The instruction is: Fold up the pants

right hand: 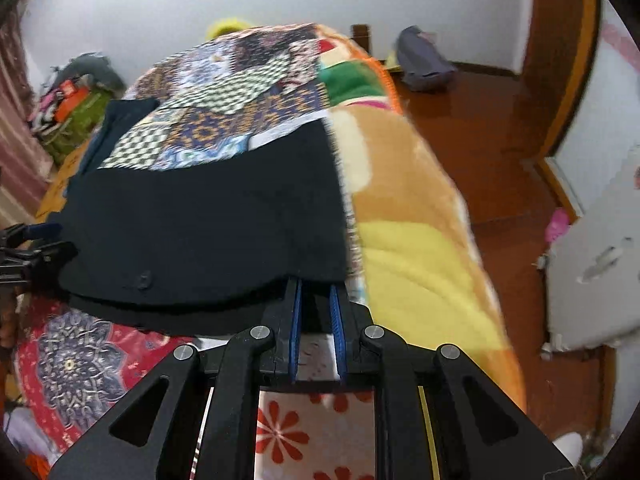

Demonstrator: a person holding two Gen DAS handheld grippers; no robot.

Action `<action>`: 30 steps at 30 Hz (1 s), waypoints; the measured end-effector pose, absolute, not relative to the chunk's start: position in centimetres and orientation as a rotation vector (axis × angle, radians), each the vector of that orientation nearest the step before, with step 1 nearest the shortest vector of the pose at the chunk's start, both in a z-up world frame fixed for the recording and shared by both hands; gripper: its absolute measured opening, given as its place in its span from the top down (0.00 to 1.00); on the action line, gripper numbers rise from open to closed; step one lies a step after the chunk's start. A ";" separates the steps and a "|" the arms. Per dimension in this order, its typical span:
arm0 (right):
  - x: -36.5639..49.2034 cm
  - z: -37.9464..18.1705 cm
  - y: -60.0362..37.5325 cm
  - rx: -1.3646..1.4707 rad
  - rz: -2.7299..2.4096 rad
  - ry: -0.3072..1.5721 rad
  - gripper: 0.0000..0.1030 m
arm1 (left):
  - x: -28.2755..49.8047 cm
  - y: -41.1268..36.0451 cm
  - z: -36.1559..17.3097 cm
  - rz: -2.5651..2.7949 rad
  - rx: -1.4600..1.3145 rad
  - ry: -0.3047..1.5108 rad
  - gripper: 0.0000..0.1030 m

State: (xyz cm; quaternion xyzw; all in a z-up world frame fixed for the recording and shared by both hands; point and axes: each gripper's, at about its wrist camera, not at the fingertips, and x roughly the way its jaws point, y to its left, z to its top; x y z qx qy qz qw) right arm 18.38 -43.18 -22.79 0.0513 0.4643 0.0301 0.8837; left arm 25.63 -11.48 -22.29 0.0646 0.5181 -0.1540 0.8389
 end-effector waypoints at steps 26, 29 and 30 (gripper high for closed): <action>26.4 -16.6 -19.0 -0.135 0.575 0.766 0.55 | 26.4 18.5 -17.2 0.181 -0.070 0.918 0.03; 28.1 -17.4 -16.2 -0.165 0.619 0.796 0.55 | 27.2 21.4 -20.0 0.203 -0.111 0.997 0.03; 29.0 -18.1 -15.0 -0.176 0.643 0.818 0.55 | 27.6 22.5 -21.4 0.204 -0.137 1.033 0.03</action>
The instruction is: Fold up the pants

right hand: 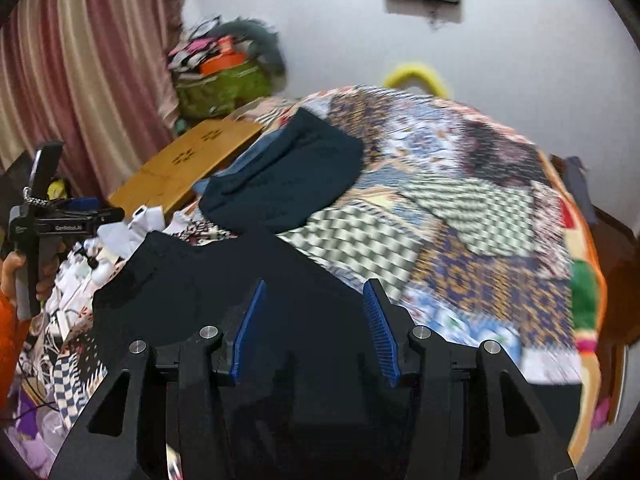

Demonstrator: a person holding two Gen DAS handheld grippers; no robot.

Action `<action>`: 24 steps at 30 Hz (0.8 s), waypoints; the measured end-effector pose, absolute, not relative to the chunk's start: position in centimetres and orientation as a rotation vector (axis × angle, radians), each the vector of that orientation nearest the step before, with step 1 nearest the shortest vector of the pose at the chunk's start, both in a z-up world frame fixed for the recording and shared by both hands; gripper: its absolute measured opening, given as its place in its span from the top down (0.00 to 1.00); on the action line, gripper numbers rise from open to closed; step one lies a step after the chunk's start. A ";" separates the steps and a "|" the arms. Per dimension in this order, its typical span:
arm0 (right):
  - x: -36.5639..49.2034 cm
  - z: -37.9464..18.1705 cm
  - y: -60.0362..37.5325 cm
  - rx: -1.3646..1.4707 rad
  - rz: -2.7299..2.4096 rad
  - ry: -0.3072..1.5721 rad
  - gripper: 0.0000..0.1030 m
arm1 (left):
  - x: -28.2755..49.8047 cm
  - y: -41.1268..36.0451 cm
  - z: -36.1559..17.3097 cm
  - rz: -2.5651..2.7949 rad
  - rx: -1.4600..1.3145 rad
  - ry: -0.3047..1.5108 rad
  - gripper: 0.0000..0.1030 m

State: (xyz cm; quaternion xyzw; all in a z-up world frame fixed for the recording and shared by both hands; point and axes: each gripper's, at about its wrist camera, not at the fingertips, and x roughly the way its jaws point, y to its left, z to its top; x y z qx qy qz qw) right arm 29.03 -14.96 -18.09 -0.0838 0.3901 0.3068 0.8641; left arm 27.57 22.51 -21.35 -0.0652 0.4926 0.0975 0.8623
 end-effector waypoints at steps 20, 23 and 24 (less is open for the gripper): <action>39.0 -27.9 0.6 -0.352 0.766 1.120 0.83 | 30.8 22.5 -29.9 0.015 -0.221 1.195 0.61; 38.5 -28.1 0.9 -0.396 0.755 1.083 0.90 | 30.5 21.4 -29.6 0.082 -0.075 1.156 0.61; 38.5 -28.2 0.9 -0.404 0.742 1.071 0.91 | 30.4 21.1 -29.7 0.103 -0.047 1.149 0.60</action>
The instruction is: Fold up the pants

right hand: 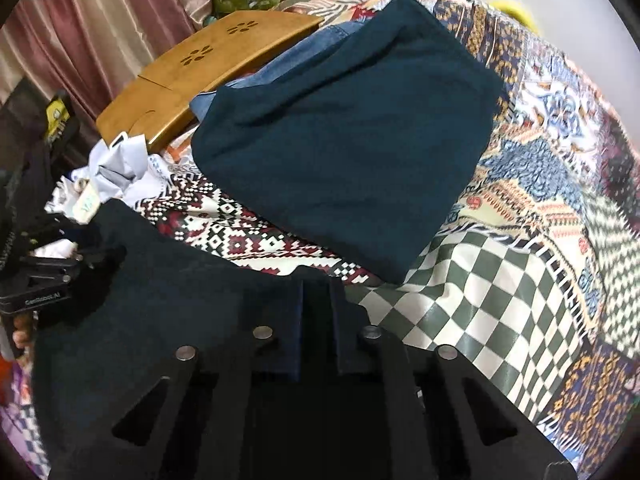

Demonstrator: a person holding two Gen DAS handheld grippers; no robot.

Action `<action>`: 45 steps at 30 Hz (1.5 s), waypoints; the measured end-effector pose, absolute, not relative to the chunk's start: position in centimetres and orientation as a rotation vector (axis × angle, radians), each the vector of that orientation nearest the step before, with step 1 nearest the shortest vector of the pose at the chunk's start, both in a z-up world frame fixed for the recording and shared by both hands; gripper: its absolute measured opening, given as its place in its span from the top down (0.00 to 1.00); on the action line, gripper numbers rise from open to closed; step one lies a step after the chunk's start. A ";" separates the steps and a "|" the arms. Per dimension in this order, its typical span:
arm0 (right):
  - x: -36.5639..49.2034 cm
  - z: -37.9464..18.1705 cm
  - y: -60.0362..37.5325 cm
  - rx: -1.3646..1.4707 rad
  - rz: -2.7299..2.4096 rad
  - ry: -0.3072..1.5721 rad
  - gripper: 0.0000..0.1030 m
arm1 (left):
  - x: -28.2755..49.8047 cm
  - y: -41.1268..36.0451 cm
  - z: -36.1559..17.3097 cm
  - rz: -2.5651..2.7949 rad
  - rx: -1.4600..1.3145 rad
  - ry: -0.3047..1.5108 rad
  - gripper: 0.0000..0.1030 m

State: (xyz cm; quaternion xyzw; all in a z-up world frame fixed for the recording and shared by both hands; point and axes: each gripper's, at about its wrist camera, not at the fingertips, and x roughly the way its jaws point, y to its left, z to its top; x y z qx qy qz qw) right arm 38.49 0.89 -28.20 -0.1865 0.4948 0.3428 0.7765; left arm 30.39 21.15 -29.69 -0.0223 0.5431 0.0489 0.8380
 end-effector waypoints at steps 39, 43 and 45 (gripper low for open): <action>22.4 -23.7 -13.2 -0.363 0.681 0.872 0.57 | 17.9 22.4 -28.1 0.055 -0.734 1.200 0.24; 22.4 -24.1 -13.6 -0.322 0.688 0.876 0.57 | 18.4 22.3 -29.3 0.039 -0.783 1.221 0.24; 22.5 -24.2 -13.8 -0.300 0.689 0.883 0.56 | 18.8 22.1 -29.4 0.039 -0.780 1.222 0.30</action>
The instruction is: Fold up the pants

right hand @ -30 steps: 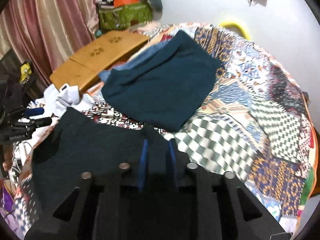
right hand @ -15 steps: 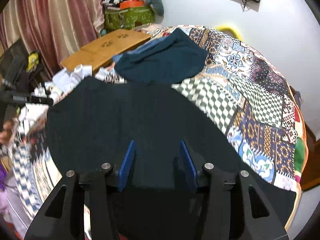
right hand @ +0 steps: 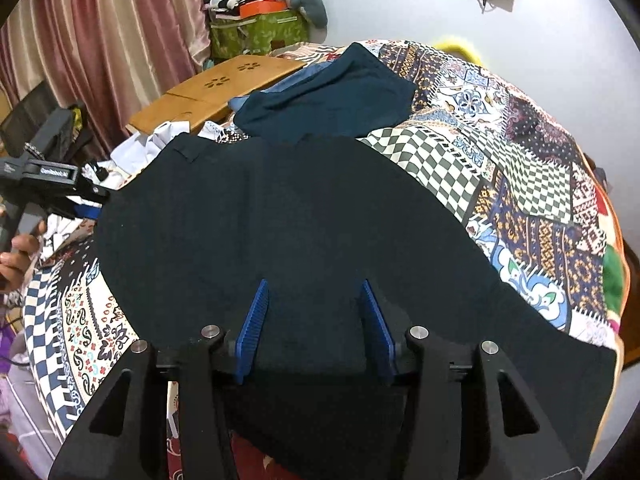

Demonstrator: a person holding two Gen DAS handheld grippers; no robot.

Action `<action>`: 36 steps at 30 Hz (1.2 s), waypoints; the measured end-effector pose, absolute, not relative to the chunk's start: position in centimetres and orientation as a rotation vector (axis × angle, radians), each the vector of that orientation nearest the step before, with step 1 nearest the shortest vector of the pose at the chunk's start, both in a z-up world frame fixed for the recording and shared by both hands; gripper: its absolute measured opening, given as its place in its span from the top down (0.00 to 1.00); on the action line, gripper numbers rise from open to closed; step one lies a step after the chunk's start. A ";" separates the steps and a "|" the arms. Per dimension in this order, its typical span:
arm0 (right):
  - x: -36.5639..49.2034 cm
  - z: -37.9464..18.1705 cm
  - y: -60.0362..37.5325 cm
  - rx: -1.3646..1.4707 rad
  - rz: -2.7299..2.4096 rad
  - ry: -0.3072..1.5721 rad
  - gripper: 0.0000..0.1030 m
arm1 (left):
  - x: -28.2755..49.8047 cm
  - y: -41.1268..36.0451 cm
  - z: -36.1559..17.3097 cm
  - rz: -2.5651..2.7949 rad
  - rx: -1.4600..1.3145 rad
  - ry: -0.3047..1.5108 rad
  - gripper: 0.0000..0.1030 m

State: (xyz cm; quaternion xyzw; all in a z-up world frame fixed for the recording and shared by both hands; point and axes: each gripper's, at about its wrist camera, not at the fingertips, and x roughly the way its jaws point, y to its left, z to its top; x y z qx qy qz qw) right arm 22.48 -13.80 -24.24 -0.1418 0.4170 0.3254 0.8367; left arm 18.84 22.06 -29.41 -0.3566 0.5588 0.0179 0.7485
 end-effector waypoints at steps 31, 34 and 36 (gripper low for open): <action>22.8 -24.1 -11.2 -0.186 0.756 1.051 0.30 | 15.6 21.0 -25.1 0.267 -0.111 1.109 0.41; 23.1 -23.0 -13.6 -0.169 0.716 1.031 0.30 | 15.5 21.0 -22.9 0.261 -0.141 1.065 0.32; 24.4 -22.5 -16.4 -0.116 0.636 0.996 0.30 | 15.9 20.4 -21.8 0.244 -0.148 1.033 0.23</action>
